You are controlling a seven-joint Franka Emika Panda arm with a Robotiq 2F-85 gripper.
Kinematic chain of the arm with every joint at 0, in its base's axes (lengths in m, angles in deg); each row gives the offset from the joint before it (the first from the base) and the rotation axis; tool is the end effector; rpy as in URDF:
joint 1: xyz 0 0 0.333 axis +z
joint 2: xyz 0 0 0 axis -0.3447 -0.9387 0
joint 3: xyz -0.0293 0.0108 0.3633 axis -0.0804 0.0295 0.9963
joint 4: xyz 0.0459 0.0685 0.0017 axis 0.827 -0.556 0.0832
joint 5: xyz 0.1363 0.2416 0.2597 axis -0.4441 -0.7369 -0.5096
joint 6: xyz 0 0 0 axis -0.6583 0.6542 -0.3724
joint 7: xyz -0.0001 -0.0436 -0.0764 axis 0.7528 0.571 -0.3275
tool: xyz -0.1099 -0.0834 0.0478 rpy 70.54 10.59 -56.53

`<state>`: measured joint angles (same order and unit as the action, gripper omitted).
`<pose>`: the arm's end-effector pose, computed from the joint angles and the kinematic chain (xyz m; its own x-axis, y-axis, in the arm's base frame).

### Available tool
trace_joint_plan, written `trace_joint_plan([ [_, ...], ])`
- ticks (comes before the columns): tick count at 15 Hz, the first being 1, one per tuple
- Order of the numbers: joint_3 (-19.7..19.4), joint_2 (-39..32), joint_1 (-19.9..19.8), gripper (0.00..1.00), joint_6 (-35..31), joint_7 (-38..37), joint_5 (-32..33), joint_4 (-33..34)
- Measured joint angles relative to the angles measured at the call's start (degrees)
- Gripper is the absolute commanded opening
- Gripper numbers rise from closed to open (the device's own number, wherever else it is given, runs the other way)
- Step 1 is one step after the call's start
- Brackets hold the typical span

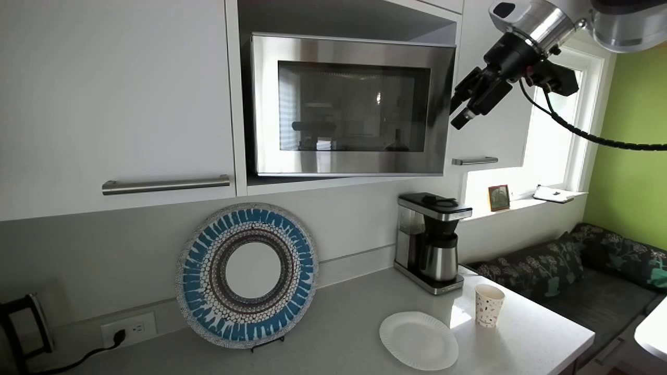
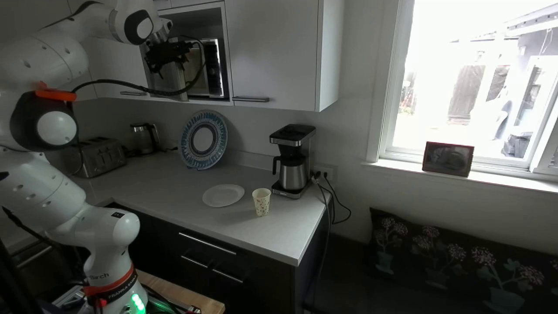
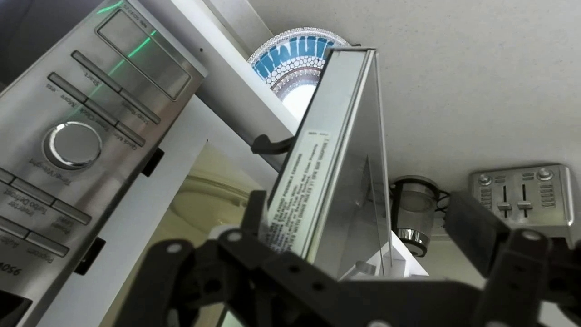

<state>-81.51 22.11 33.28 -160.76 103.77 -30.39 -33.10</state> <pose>0.3728 0.0540 0.8660 0.3527 0.7358 0.5782 0.7158 -0.6101 0.3397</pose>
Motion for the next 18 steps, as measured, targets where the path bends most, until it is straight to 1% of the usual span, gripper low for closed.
trace_joint_plan([
  [9,-0.17,-1.8,-0.71,1.0,-0.02,1.81,0.01,1.47],
  [15,0.35,-3.23,-2.44,1.0,-0.09,1.66,0.53,2.15],
  [18,0.35,-3.61,-2.58,1.0,-1.01,1.67,-0.15,2.17],
])
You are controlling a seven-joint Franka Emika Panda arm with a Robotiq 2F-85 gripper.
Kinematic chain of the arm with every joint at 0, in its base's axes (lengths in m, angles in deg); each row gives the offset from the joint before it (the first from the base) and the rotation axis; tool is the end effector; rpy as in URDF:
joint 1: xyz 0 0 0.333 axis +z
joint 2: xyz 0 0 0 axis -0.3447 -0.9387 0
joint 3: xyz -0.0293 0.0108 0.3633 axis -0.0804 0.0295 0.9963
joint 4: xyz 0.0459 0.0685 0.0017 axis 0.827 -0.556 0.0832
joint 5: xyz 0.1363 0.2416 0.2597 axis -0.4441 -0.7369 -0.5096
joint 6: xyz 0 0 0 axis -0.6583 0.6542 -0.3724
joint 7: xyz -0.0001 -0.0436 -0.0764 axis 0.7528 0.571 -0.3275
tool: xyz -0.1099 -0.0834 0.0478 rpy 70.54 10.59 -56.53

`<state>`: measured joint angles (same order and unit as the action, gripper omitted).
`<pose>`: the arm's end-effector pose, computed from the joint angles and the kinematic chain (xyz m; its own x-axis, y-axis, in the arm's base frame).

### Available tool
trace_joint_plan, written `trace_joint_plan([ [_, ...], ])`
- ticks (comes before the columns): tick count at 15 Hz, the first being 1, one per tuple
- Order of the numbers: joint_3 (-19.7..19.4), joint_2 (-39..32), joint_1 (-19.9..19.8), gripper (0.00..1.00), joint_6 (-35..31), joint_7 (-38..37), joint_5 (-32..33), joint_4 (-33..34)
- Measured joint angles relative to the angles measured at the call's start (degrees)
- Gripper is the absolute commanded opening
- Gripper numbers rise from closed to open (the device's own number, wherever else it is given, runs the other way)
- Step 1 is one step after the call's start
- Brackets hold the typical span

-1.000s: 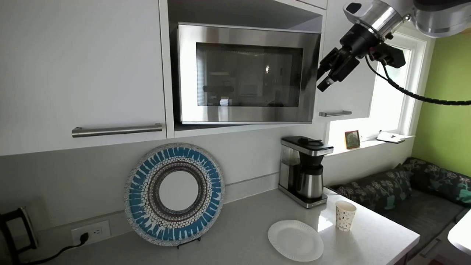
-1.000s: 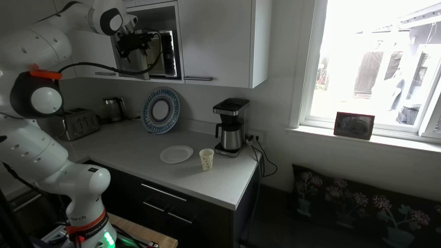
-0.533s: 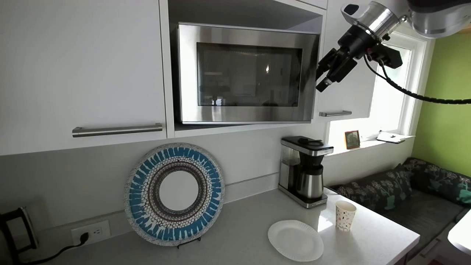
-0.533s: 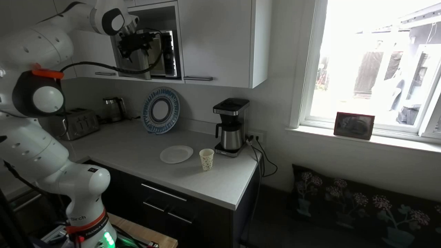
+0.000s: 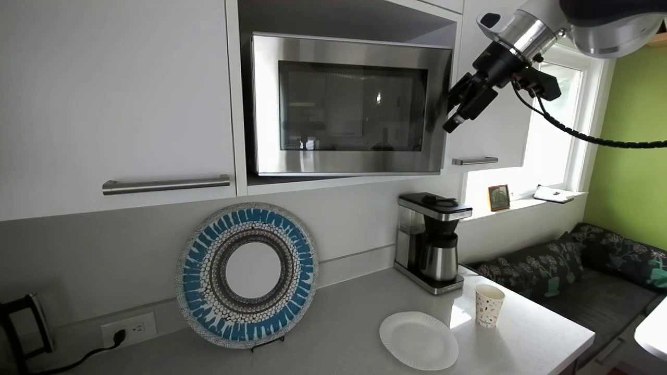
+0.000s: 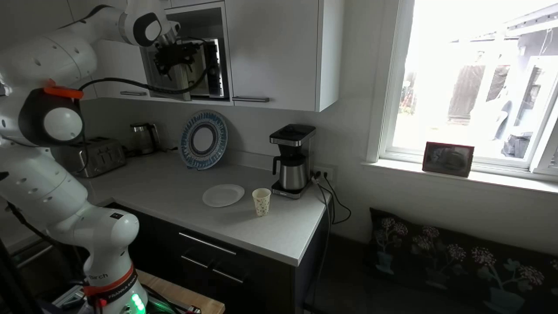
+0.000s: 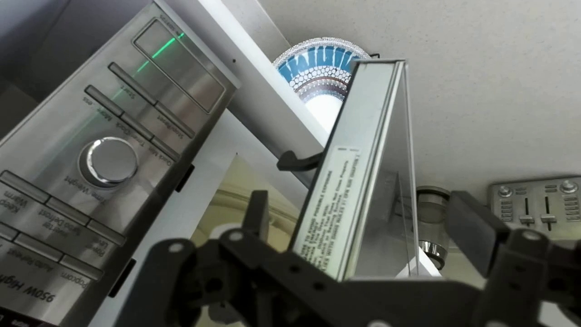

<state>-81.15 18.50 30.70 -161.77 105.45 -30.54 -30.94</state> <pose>0.4021 0.0455 0.8622 0.3679 0.7410 0.5618 0.7023 -0.6174 0.3545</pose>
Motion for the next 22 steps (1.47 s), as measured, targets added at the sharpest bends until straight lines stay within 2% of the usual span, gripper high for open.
trace_joint_plan([
  [7,0.0,-1.05,0.25,1.0,0.64,-0.26,-5.02,1.41],
  [12,0.35,-0.64,0.26,1.0,7.72,-2.56,-7.02,4.3],
  [18,3.74,2.19,0.28,1.0,16.64,-13.92,-7.19,6.08],
  [22,6.26,3.91,0.2,1.0,19.2,-21.46,-5.17,6.06],
])
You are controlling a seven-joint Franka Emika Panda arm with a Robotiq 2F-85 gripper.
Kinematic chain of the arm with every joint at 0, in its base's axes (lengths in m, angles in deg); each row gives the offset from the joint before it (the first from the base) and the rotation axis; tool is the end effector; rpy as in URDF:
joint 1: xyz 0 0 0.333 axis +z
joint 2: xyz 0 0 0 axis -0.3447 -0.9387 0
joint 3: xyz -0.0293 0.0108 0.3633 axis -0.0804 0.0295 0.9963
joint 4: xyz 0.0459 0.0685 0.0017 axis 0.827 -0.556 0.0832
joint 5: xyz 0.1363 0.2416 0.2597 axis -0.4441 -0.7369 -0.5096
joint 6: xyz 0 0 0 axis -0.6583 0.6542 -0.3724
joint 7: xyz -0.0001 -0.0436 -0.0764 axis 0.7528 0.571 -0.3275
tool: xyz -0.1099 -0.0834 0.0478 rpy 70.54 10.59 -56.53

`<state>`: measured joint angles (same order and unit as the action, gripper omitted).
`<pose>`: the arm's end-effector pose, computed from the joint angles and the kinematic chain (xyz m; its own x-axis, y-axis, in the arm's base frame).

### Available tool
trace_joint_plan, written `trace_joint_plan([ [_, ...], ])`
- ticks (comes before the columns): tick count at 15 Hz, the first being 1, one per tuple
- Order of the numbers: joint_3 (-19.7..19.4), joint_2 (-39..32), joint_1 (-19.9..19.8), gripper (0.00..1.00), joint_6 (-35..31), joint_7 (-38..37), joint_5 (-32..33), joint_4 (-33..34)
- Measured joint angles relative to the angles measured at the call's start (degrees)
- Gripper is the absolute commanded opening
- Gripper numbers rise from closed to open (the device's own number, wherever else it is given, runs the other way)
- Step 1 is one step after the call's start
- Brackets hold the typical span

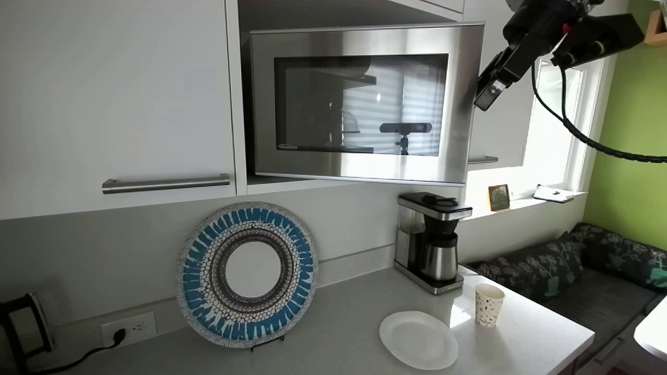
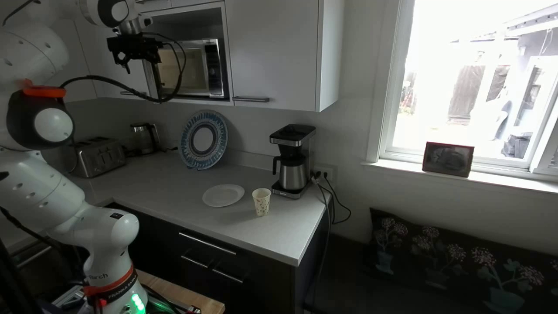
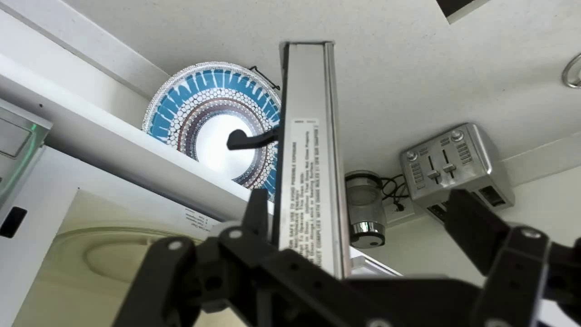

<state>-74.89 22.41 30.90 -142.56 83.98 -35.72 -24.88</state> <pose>0.3071 0.1124 0.8849 0.5758 0.6030 0.5521 0.6984 -0.7138 0.0513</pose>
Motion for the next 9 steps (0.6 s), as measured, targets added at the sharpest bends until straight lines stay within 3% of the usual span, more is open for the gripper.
trace_joint_plan([
  [3,0.66,1.01,-0.15,1.0,-0.12,-0.33,4.75,-0.16],
  [9,-1.11,2.52,0.74,1.0,-5.47,-0.05,1.36,-0.79],
])
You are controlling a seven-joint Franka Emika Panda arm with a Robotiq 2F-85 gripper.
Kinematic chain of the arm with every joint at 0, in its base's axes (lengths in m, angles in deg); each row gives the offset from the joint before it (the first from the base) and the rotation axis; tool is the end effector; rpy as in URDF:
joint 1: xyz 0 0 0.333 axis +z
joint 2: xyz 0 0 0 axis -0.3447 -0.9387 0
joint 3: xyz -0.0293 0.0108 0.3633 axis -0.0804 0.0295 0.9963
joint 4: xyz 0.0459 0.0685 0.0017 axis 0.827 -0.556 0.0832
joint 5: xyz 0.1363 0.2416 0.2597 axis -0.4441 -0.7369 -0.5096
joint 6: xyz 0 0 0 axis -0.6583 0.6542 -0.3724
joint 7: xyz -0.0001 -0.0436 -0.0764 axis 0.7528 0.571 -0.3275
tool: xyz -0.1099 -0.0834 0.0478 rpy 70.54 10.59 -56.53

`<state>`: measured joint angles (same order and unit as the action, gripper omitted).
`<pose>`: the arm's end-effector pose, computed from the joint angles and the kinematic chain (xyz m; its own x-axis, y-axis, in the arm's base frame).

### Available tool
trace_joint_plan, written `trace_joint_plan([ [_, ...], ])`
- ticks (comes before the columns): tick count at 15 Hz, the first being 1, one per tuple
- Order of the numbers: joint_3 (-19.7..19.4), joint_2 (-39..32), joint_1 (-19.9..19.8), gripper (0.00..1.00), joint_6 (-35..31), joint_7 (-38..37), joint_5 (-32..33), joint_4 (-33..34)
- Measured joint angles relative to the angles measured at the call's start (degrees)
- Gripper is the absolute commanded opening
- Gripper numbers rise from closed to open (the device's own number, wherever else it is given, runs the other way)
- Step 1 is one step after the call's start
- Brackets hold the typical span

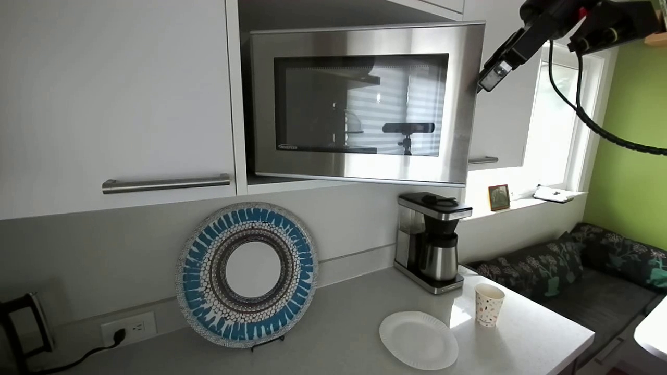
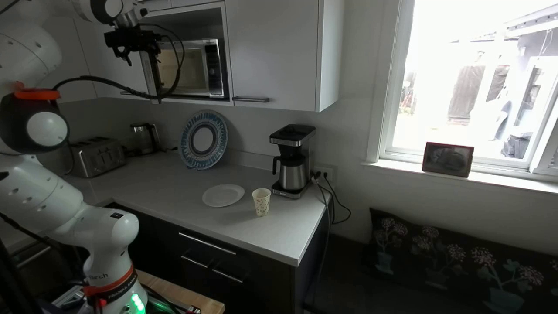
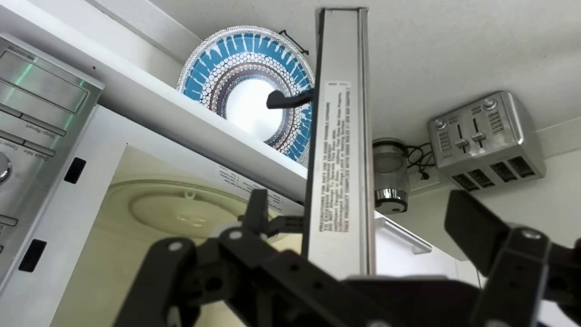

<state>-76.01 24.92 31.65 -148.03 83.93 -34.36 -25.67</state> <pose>0.2955 0.0980 0.9072 0.5271 0.5657 0.6342 0.6611 -0.7418 0.1122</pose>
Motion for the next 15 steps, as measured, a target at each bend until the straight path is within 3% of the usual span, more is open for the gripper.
trace_joint_plan([
  [6,0.02,-0.49,0.17,1.0,0.96,-1.04,-0.72,0.75],
  [15,-1.23,-1.86,2.14,1.0,7.33,-1.68,-10.03,3.77],
])
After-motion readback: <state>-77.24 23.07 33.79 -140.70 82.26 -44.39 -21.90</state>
